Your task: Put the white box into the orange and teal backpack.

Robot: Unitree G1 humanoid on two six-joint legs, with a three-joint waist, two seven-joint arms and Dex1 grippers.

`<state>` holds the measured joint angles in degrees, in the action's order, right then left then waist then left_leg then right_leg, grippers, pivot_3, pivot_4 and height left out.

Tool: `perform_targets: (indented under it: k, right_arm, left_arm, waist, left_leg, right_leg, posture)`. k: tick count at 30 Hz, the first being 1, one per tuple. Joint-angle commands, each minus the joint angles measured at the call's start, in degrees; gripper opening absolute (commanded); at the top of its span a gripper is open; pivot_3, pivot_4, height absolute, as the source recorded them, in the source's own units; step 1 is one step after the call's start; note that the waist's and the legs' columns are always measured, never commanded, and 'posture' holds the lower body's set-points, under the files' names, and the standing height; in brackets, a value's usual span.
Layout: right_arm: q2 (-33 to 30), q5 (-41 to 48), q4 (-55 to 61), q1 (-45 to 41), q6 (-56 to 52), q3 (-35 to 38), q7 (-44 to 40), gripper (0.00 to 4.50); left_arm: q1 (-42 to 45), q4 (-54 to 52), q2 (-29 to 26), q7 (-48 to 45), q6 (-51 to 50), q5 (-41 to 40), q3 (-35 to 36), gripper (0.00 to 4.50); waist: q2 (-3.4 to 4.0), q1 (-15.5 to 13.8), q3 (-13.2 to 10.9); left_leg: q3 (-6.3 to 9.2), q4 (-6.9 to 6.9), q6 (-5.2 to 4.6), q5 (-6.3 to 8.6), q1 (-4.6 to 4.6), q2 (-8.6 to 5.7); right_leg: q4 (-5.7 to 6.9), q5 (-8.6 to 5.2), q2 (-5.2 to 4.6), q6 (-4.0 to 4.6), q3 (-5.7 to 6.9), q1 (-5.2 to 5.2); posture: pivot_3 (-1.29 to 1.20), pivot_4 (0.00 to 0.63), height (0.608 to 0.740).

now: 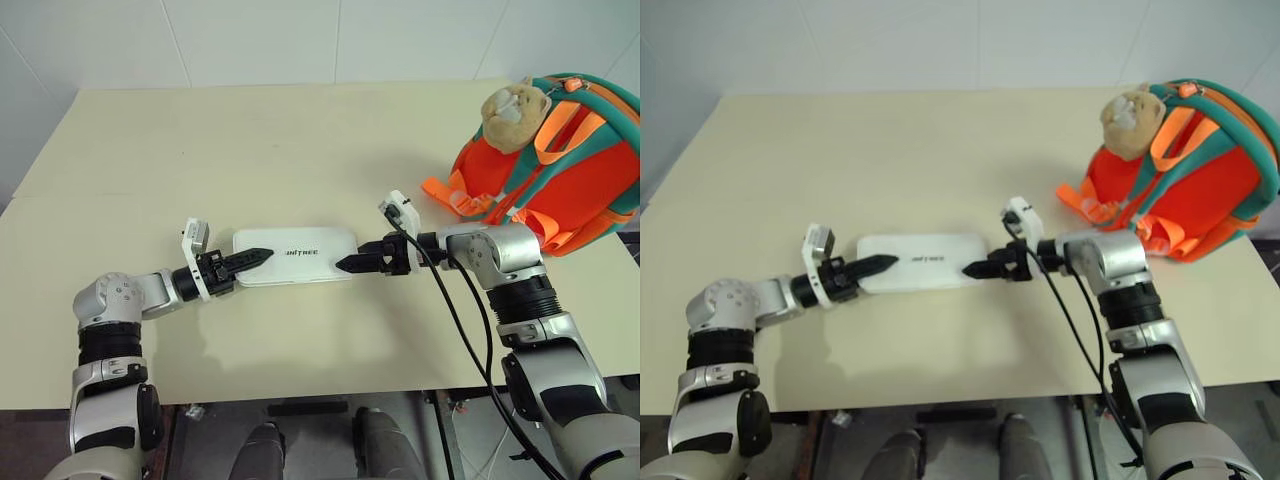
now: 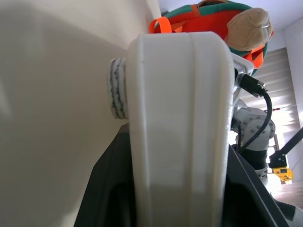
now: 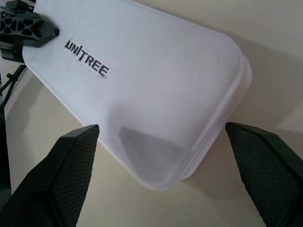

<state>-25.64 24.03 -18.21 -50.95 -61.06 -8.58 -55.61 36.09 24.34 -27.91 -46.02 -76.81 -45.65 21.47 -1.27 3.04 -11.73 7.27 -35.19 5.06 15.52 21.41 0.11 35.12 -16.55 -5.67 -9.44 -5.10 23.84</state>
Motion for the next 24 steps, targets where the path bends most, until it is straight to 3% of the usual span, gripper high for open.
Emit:
perform_targets:
  k: [1, 7, 12, 16, 24]
  right_arm:
    - [-0.08, 0.64, 2.08, 0.26, 1.07, 0.32, -0.55, 4.5]
    - [-0.73, 0.39, 3.57, 1.68, 3.65, 1.0, -0.44, 4.5]
    - [-4.94, 1.48, 13.99, 7.16, 7.91, 5.04, 0.29, 4.5]
    - [-7.88, 6.02, 22.96, 12.42, 5.79, 11.54, 1.44, 4.5]
    - [-12.18, 7.59, 41.29, 27.44, 8.88, 31.69, 13.16, 4.5]
  left_arm:
    - [-0.35, -3.87, -0.66, 0.31, -1.91, -2.95, 2.0, 1.31]
    - [-3.08, -12.21, -1.46, -0.09, -1.31, -4.53, 1.53, 1.31]
    - [-5.6, -21.34, -3.2, -4.54, 4.43, -8.53, 4.8, 1.31]
    - [-6.48, -23.6, -4.23, -5.79, 6.77, -10.05, 5.58, 1.31]
    - [-5.38, -23.13, -6.11, -9.61, 15.7, -8.33, 2.99, 1.31]
  waist:
    - [0.0, 0.12, 0.0]
    - [0.0, 0.19, 0.0]
    - [0.0, -0.08, 0.0]
    - [-0.01, -0.75, 0.0]
    - [-0.04, -1.61, -0.02]
  left_leg:
    - [0.0, 0.0, 0.0, 0.0, 0.0, 0.0]
    - [0.01, 0.01, 0.0, 0.0, 0.0, 0.0]
    - [-0.01, 0.05, 0.11, 0.02, 0.14, 0.02]
    - [-0.02, 0.03, 0.1, 0.03, 0.18, 0.02]
    - [-0.06, 0.0, 0.02, 0.08, 0.21, 0.01]
  right_leg:
    - [0.0, 0.0, 0.0, 0.0, 0.0, 0.0]
    - [-0.01, 0.0, 0.0, 0.0, 0.0, 0.01]
    - [-0.13, 0.0, 0.0, 0.0, 0.0, 0.11]
    - [-0.17, 0.0, -0.02, 0.0, 0.01, 0.12]
    - [-0.25, 0.0, -0.01, 0.0, 0.0, 0.1]
  posture:
    - [0.0, 0.15, 0.74]
    - [0.0, 0.15, 0.74]
    - [0.0, 0.15, 0.74]
    - [0.0, 0.15, 0.74]
    - [0.0, 0.15, 0.74]
